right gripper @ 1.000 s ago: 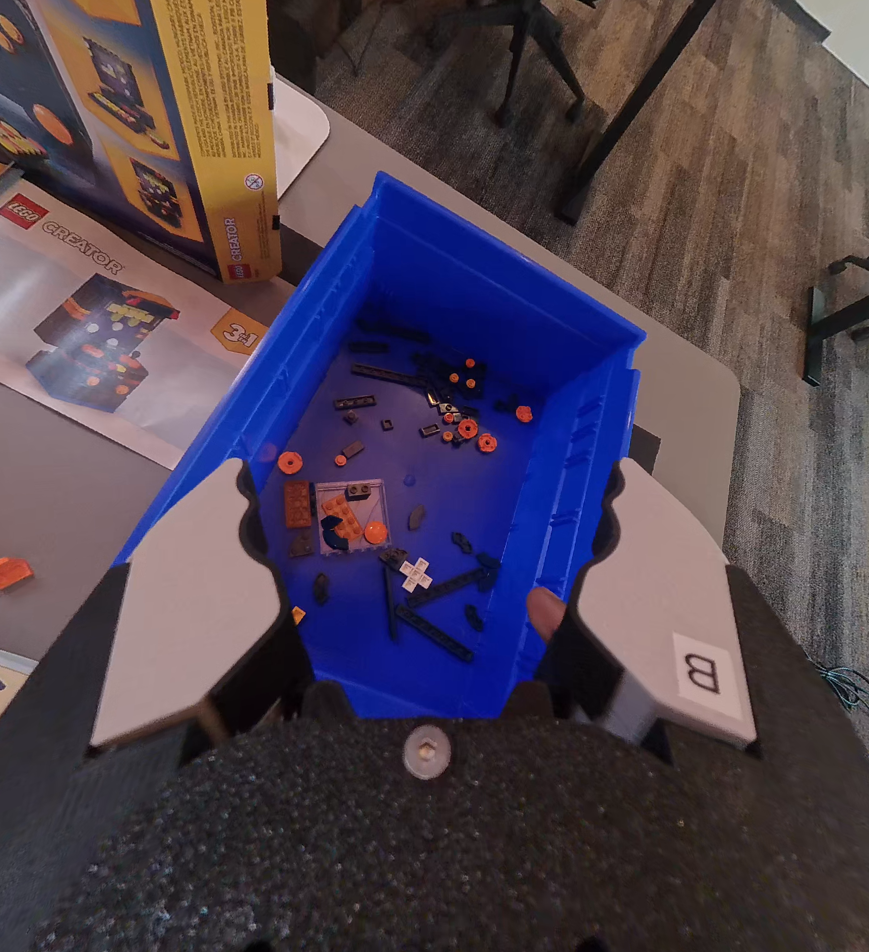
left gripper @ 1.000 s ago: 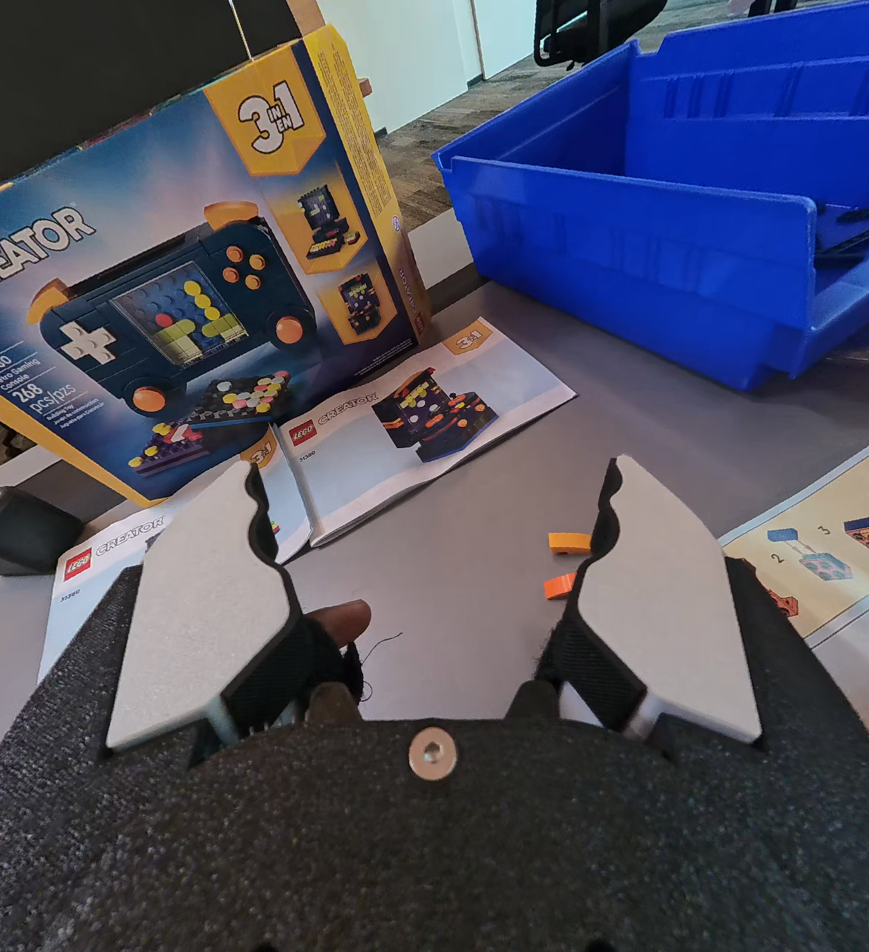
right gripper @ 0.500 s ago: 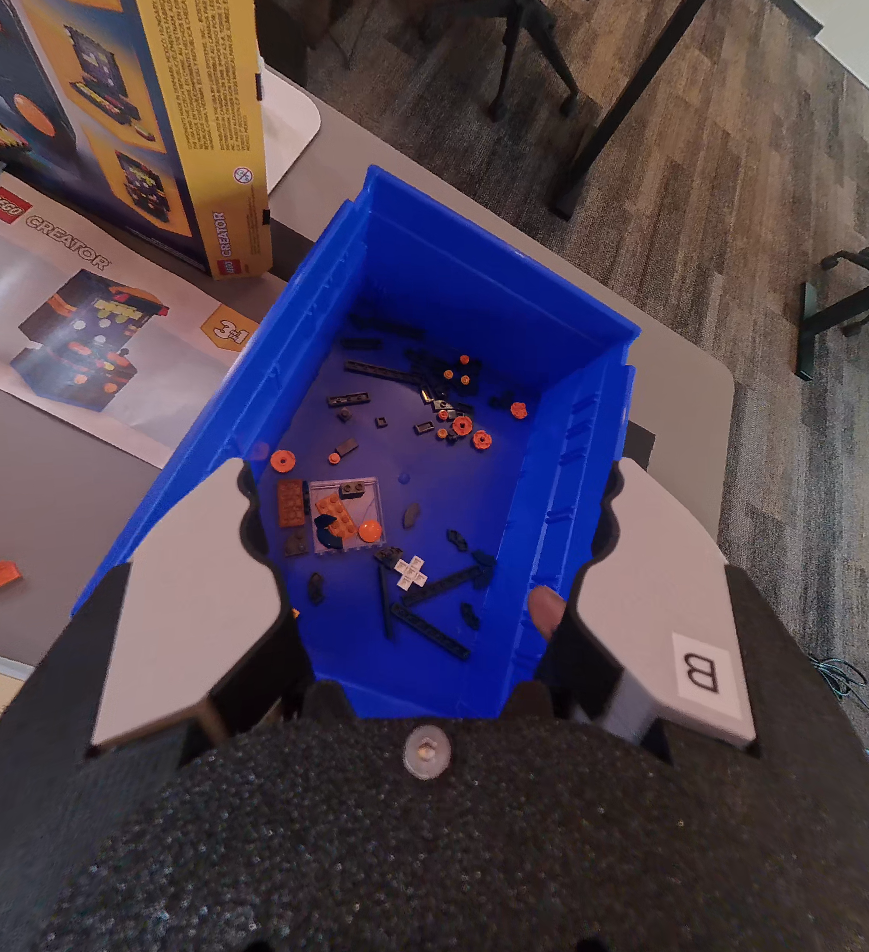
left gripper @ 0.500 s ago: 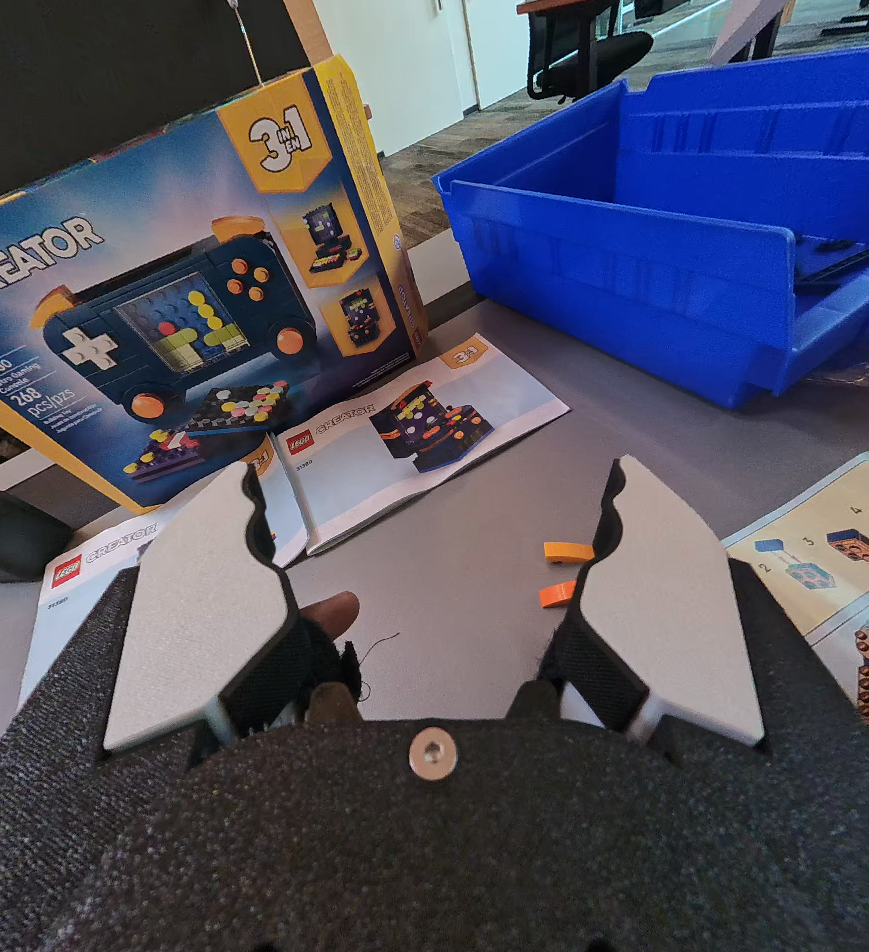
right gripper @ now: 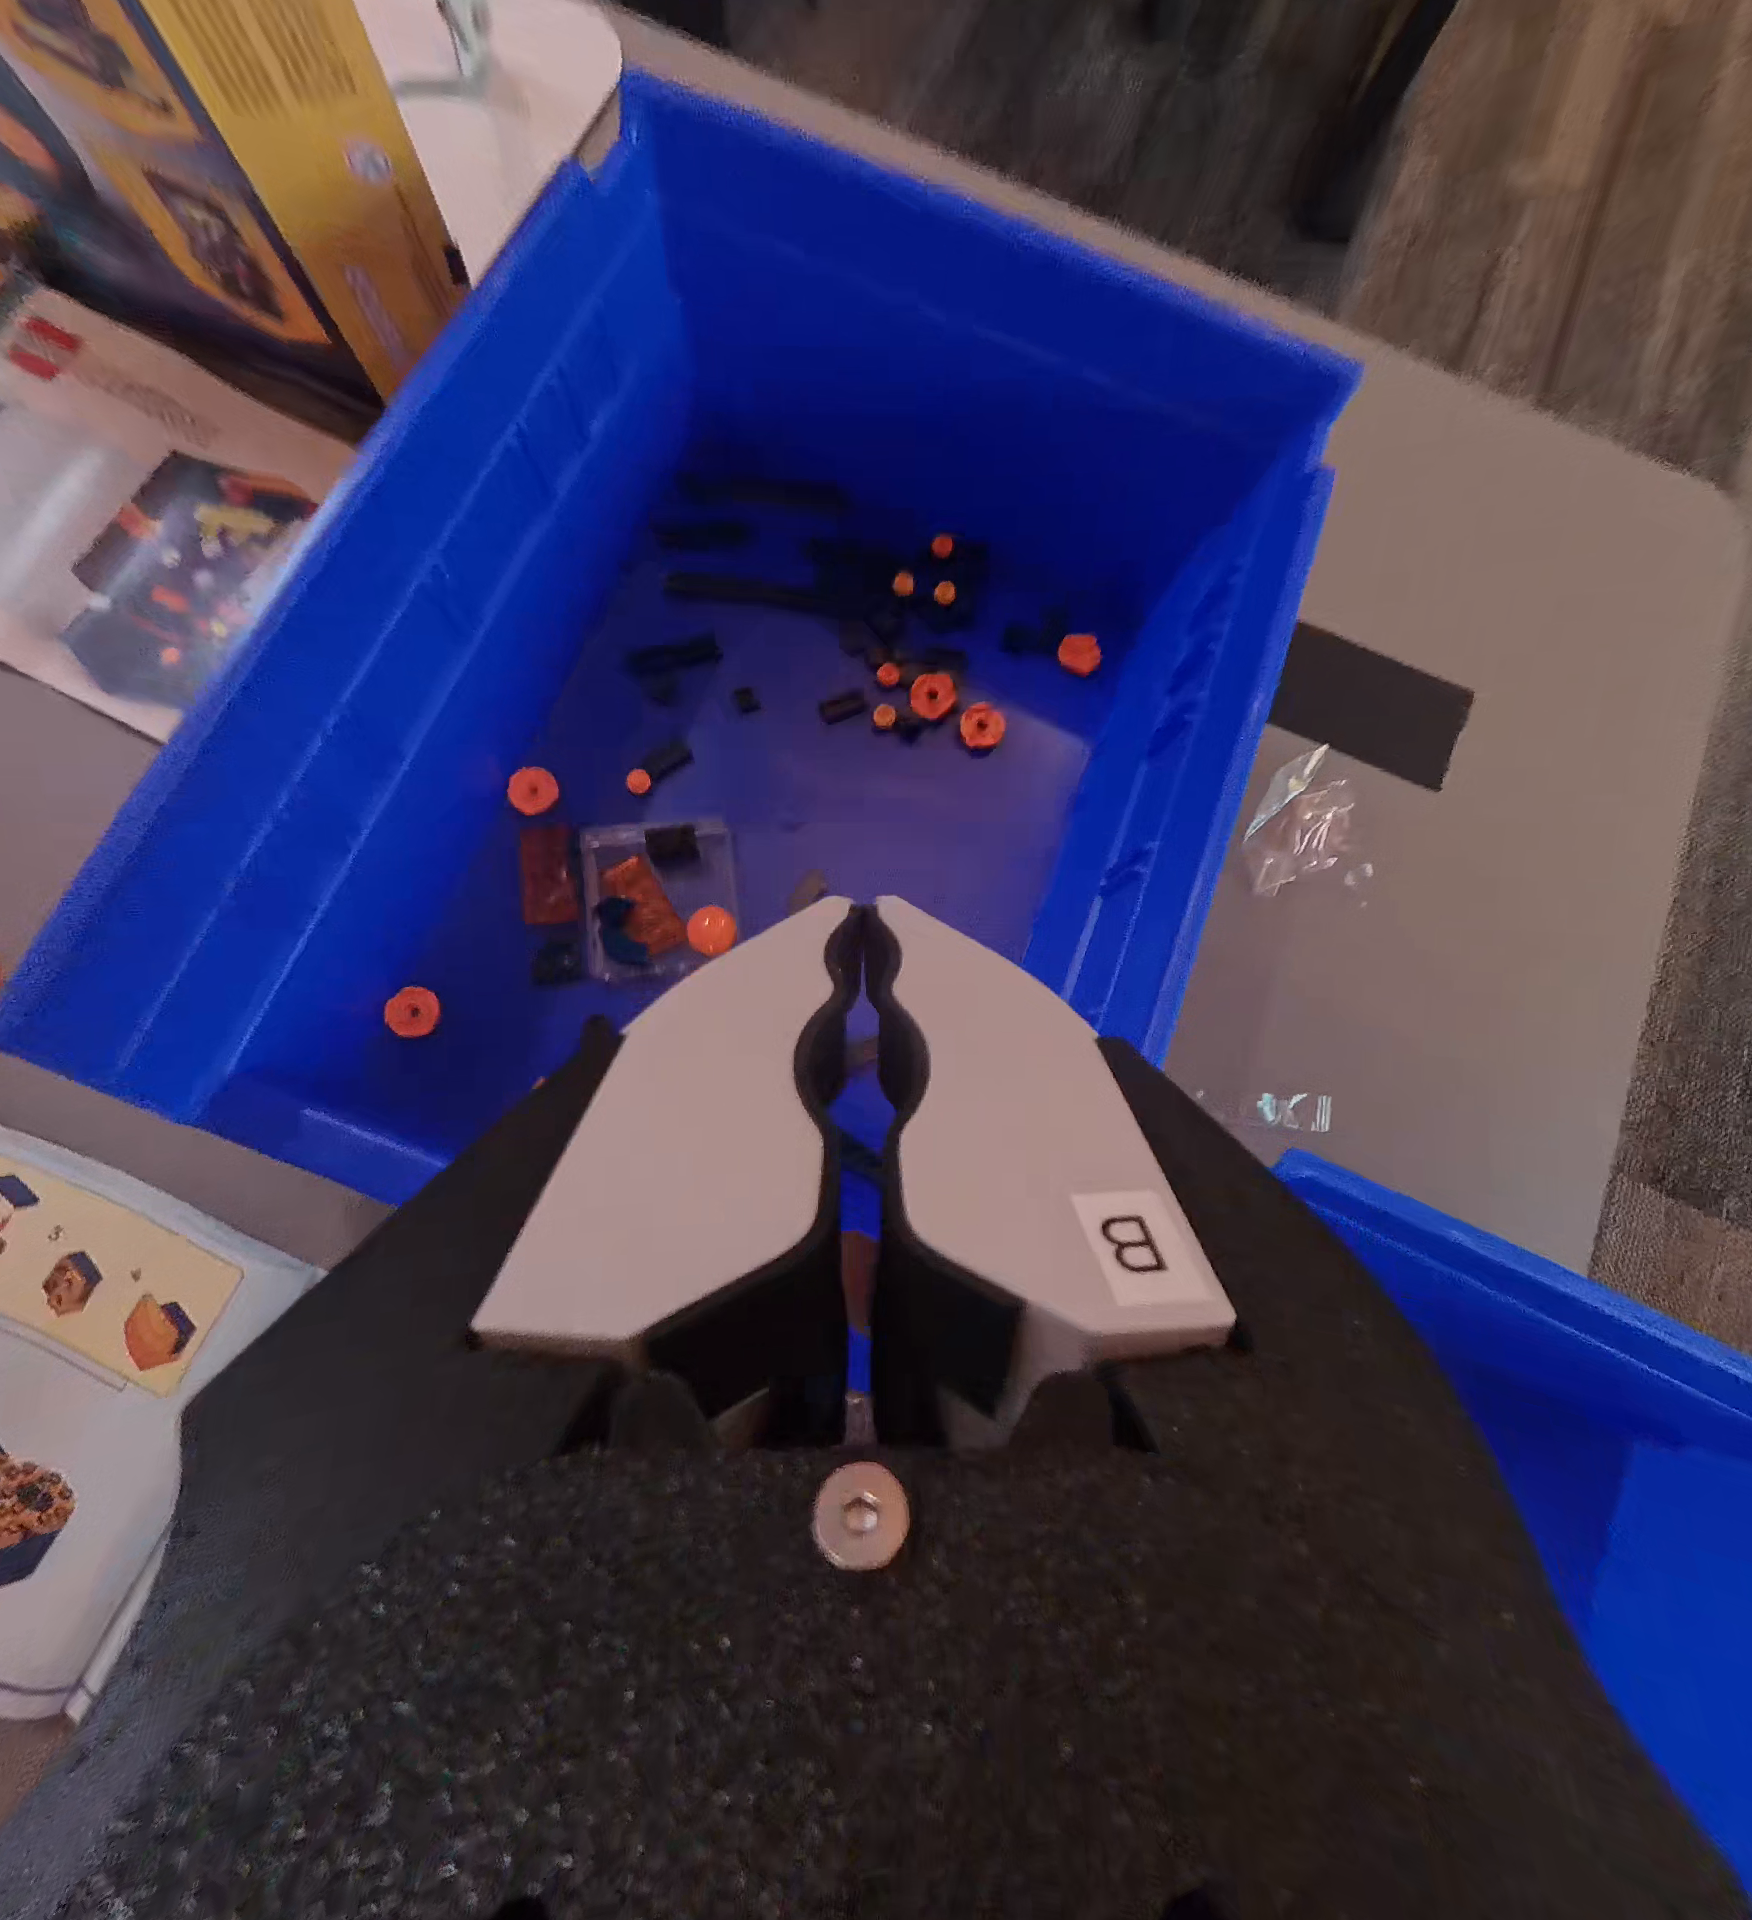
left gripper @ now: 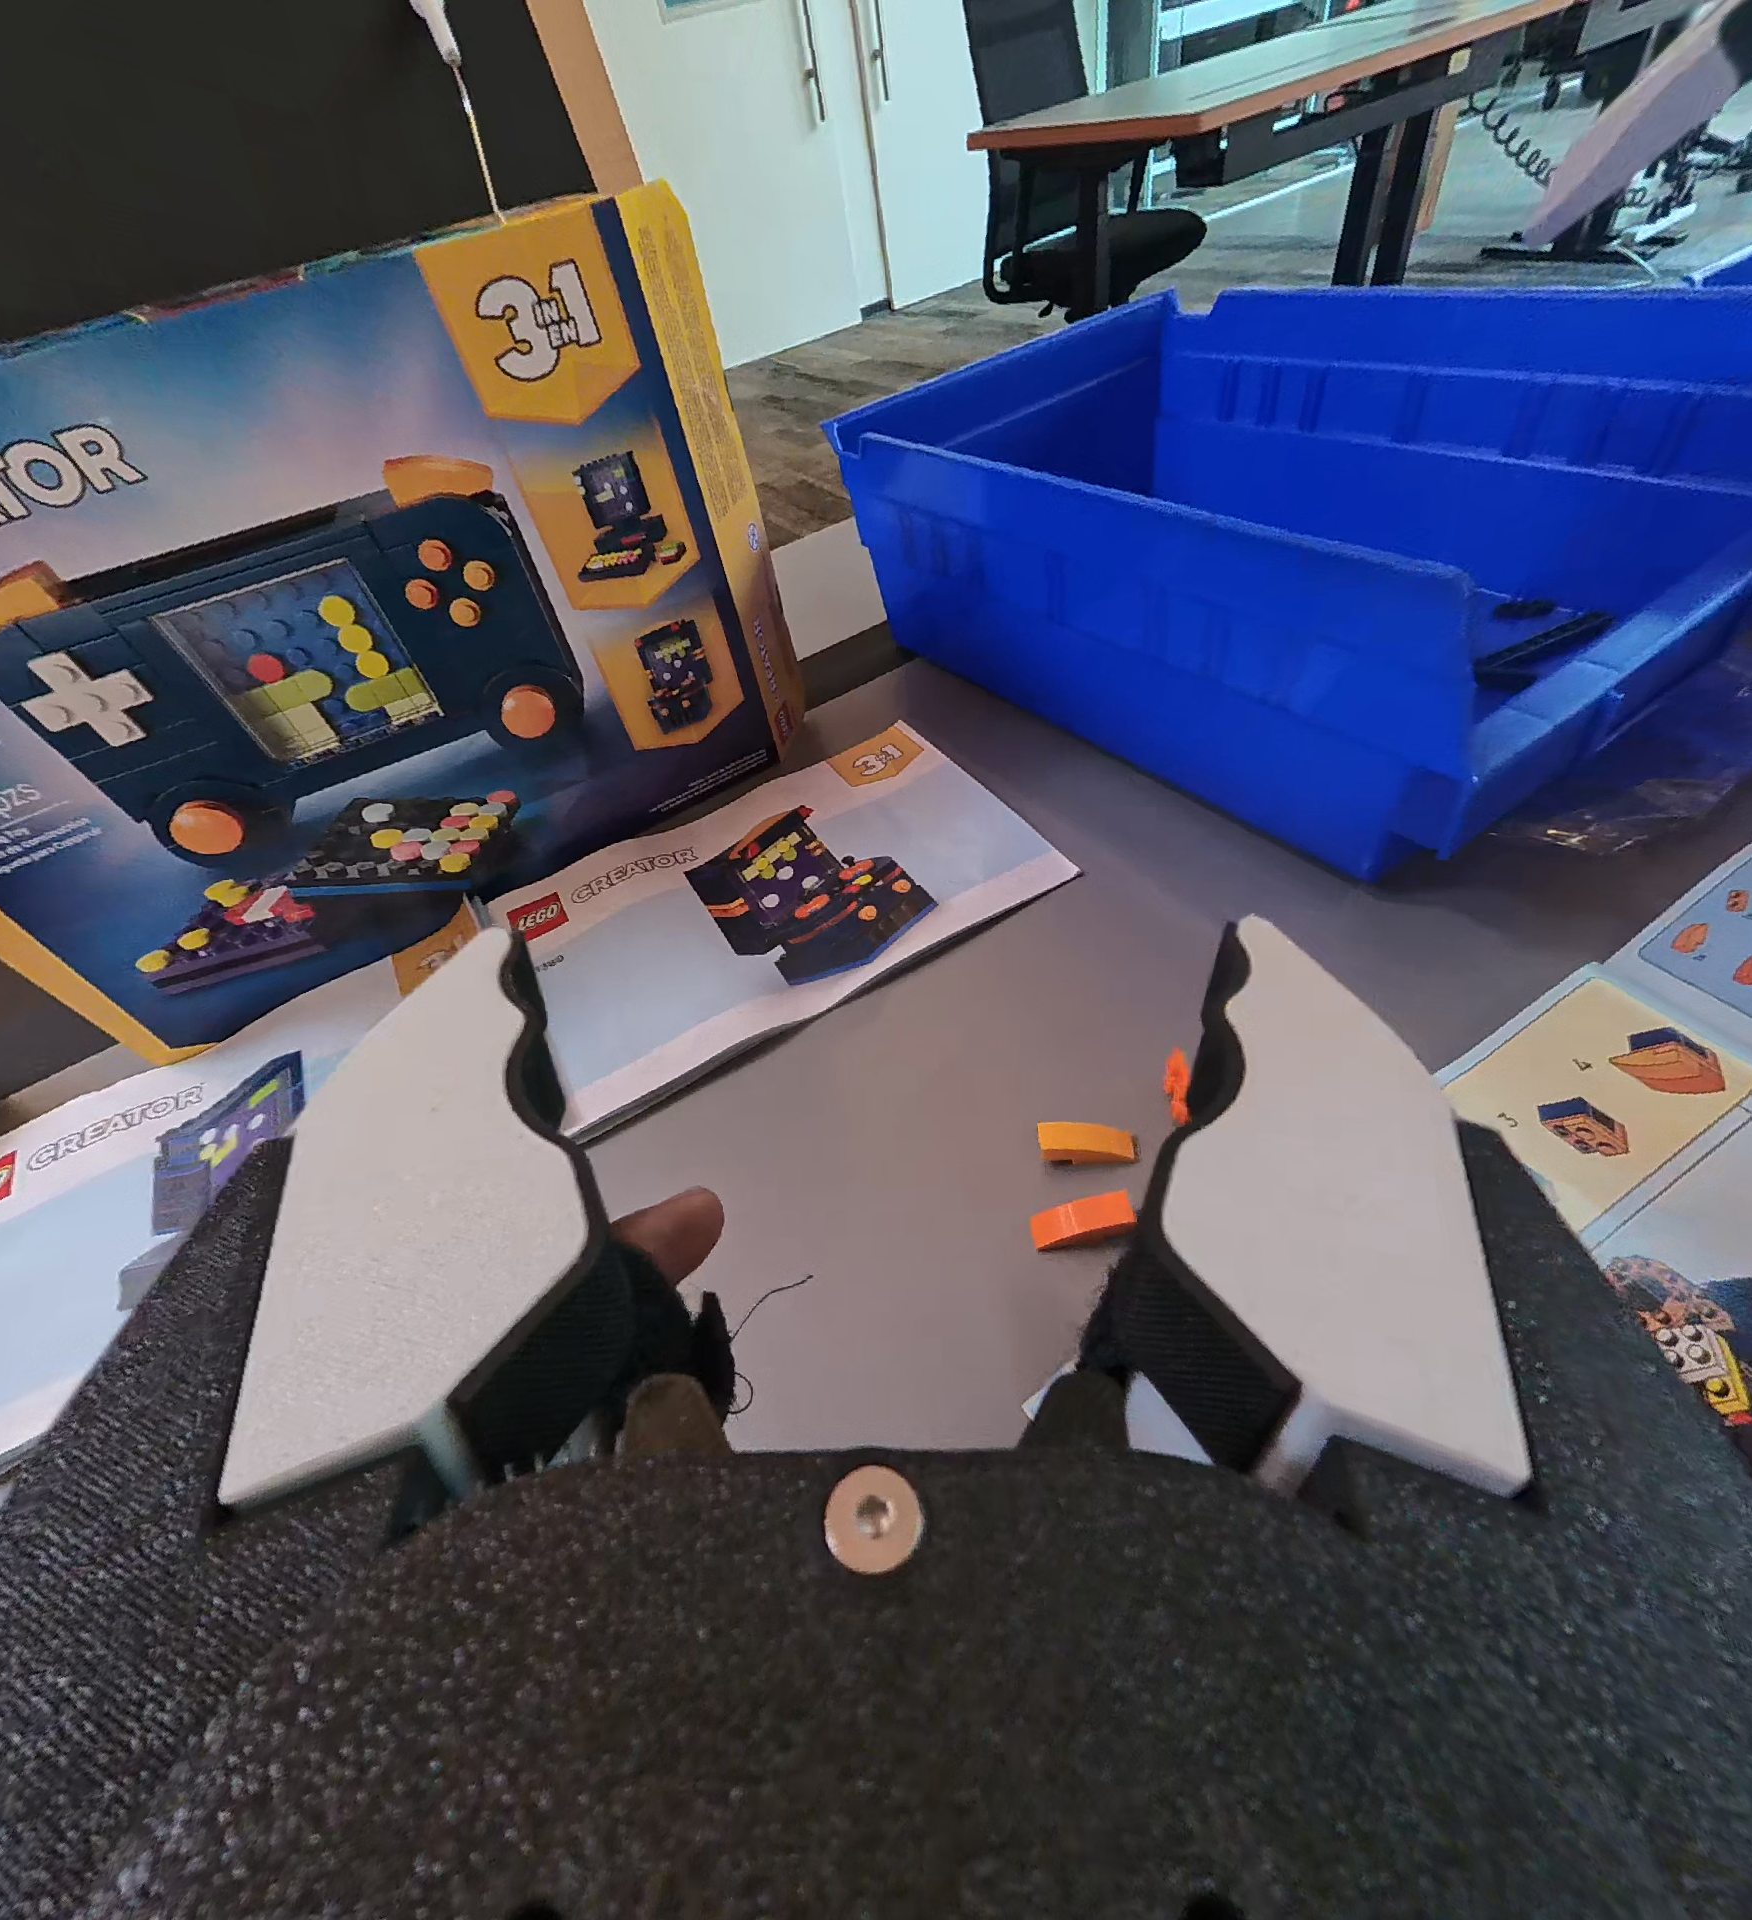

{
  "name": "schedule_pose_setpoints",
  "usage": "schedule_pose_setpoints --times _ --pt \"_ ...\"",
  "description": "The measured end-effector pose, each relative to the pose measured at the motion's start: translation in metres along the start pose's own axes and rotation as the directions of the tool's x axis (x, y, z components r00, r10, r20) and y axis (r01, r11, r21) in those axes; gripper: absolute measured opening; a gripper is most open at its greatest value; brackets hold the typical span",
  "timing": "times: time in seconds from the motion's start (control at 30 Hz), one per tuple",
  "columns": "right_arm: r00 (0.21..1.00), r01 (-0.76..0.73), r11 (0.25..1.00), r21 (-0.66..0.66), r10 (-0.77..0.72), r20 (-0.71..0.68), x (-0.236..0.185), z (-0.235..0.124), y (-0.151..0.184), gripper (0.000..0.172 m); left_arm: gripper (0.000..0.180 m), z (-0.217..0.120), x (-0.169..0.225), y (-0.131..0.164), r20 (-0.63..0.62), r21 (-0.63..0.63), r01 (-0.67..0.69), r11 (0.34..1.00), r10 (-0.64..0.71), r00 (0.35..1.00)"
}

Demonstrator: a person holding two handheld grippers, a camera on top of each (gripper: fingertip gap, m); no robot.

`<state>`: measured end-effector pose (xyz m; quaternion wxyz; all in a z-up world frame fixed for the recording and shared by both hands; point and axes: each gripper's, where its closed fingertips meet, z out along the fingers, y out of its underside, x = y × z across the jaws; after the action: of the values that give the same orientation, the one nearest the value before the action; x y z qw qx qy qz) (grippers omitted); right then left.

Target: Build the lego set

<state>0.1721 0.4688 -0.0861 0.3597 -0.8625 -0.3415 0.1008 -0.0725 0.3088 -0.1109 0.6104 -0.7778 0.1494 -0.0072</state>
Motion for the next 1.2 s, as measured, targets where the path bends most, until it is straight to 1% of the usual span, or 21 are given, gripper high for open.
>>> schedule_pose_setpoints --times 0.07,0.1,0.13,0.23,0.27,0.3,0.33,0.43,0.47,0.5,0.53,0.57,0.77,0.8,0.87,1.0,1.03,1.17,1.2 --pt "1.0 0.018 0.997 -0.069 -0.016 0.023 -0.004 0.01 0.011 0.001 0.119 0.002 0.001 0.004 -0.004 -0.014 -0.003 1.0 0.003 1.0" --pt "0.999 0.026 0.994 -0.107 -0.022 0.042 -0.008 0.014 0.017 0.01 0.118 0.002 0.0 0.005 0.0 -0.017 -0.003 1.0 0.003 1.0" --pt "0.998 0.036 0.989 -0.144 -0.027 0.063 -0.012 0.018 0.022 0.015 0.117 0.002 -0.002 0.005 0.007 -0.017 -0.003 1.0 0.003 1.0" --pt "0.996 0.061 0.976 -0.207 -0.045 0.082 -0.018 0.028 0.03 0.026 0.112 -0.001 -0.02 0.001 0.074 0.011 0.025 1.0 -0.026 0.997" --pt "0.995 0.062 0.975 -0.212 -0.045 0.085 -0.02 0.03 0.03 0.026 0.11 -0.002 -0.029 0.001 0.1 0.022 0.049 0.999 -0.051 0.994" --pt "0.994 0.066 0.974 -0.215 -0.046 0.097 -0.022 0.032 0.03 0.015 0.108 -0.003 -0.036 0.001 0.117 0.029 0.077 0.997 -0.08 0.99" --pt "0.992 0.076 0.975 -0.211 -0.052 0.114 -0.026 0.033 0.029 0.0 0.108 -0.004 -0.04 0.001 0.121 0.036 0.106 0.994 -0.109 0.987" --pt "0.989 0.097 0.97 -0.222 -0.068 0.131 -0.029 0.037 0.031 0.0 0.106 -0.004 -0.045 0.003 0.112 0.045 0.161 0.986 -0.165 0.98" --pt "0.99 0.095 0.968 -0.233 -0.067 0.127 -0.028 0.038 0.033 0.004 0.105 -0.003 -0.044 0.004 0.108 0.042 0.162 0.986 -0.166 0.98" --pt "0.99 0.092 0.965 -0.246 -0.062 0.127 -0.028 0.039 0.035 0.013 0.105 -0.002 -0.043 0.005 0.102 0.039 0.157 0.987 -0.16 0.982" --pt "0.99 0.089 0.961 -0.263 -0.055 0.133 -0.028 0.039 0.039 0.017 0.104 -0.002 -0.041 0.005 0.097 0.038 0.149 0.988 -0.152 0.984" --pt "0.988 0.089 0.954 -0.287 -0.048 0.148 -0.03 0.04 0.043 0.024 0.104 -0.001 -0.039 0.005 0.094 0.038 0.14 0.989 -0.143 0.985" --pt "0.975 0.129 0.868 -0.48 -0.024 0.219 -0.041 0.045 0.08 0.057 0.104 -0.001 -0.03 0.002 0.073 0.051 0.093 0.994 -0.096 0.993" --pt "0.973 0.137 0.858 -0.495 -0.024 0.229 -0.044 0.047 0.083 0.06 0.104 -0.001 -0.03 0.001 0.071 0.053 0.089 0.995 -0.092 0.993" --pt "0.97 0.151 0.848 -0.508 -0.03 0.239 -0.047 0.053 0.084 0.061 0.104 -0.001 -0.029 0.001 0.069 0.056 0.083 0.995 -0.086 0.994" --pt "0.962 0.181 0.847 -0.499 -0.047 0.27 -0.053 0.06 0.083 0.016 0.104 0.001 -0.026 0.002 0.057 0.049 0.079 0.996 -0.081 0.995" --pt "0.958 0.187 0.855 -0.484 -0.049 0.284 -0.055 0.059 0.08 0.0 0.103 0.001 -0.026 0.002 0.055 0.048 0.076 0.996 -0.079 0.995" --pt "0.954 0.192 0.864 -0.465 -0.052 0.296 -0.056 0.053 0.078 0.0 0.102 0.001 -0.023 0.003 0.044 0.047 0.063 0.997 -0.065 0.997" --pt "0.956 0.184 0.864 -0.469 -0.047 0.289 -0.054 0.053 0.078 0.002 0.102 0.001 -0.022 0.003 0.04 0.045 0.06 0.997 -0.062 0.997"
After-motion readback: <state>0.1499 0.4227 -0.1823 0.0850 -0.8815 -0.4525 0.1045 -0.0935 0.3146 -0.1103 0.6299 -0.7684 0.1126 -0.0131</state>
